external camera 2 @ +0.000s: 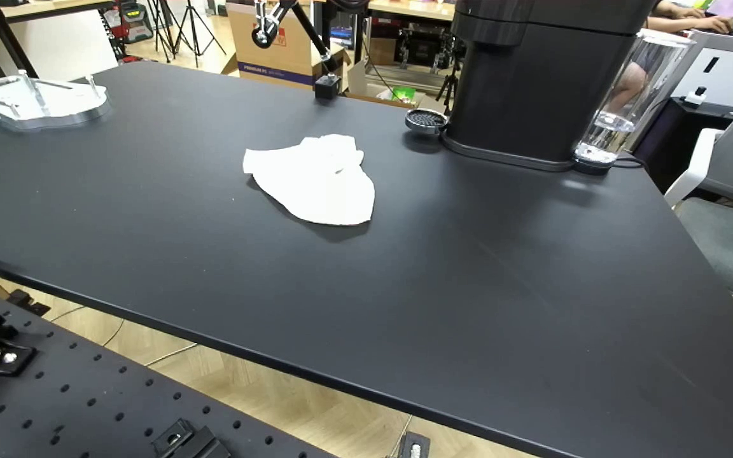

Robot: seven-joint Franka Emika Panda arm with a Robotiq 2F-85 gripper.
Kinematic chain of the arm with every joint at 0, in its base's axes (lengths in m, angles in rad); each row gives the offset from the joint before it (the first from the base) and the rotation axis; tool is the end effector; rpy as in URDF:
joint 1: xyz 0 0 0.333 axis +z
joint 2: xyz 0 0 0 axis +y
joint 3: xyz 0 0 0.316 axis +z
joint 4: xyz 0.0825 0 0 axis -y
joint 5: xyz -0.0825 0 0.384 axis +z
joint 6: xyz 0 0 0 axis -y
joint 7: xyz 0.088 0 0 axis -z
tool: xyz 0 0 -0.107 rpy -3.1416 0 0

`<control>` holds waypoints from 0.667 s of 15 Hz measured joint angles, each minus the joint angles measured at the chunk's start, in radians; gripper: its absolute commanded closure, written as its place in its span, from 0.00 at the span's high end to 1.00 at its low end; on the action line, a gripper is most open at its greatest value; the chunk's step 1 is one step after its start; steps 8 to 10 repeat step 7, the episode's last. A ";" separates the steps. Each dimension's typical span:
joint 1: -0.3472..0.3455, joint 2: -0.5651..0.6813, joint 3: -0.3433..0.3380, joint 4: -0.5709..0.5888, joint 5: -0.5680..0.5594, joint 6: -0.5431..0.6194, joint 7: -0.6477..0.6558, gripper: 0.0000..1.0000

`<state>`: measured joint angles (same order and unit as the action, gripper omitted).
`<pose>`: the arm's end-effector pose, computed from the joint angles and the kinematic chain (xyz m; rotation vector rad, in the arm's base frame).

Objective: Take the cloth off the stand and put it on the table

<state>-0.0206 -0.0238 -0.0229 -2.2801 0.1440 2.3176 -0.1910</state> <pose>0.5186 -0.0199 0.3704 -3.0373 -0.0802 -0.1118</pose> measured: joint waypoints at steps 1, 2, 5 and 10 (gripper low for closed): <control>0.000 -0.001 0.001 0.000 -0.004 -0.017 -0.002 1.00; 0.001 -0.003 0.002 0.000 -0.008 -0.025 -0.002 1.00; 0.003 -0.011 0.004 0.000 -0.030 -0.049 -0.005 1.00; 0.005 -0.016 0.006 0.000 -0.053 -0.064 -0.007 1.00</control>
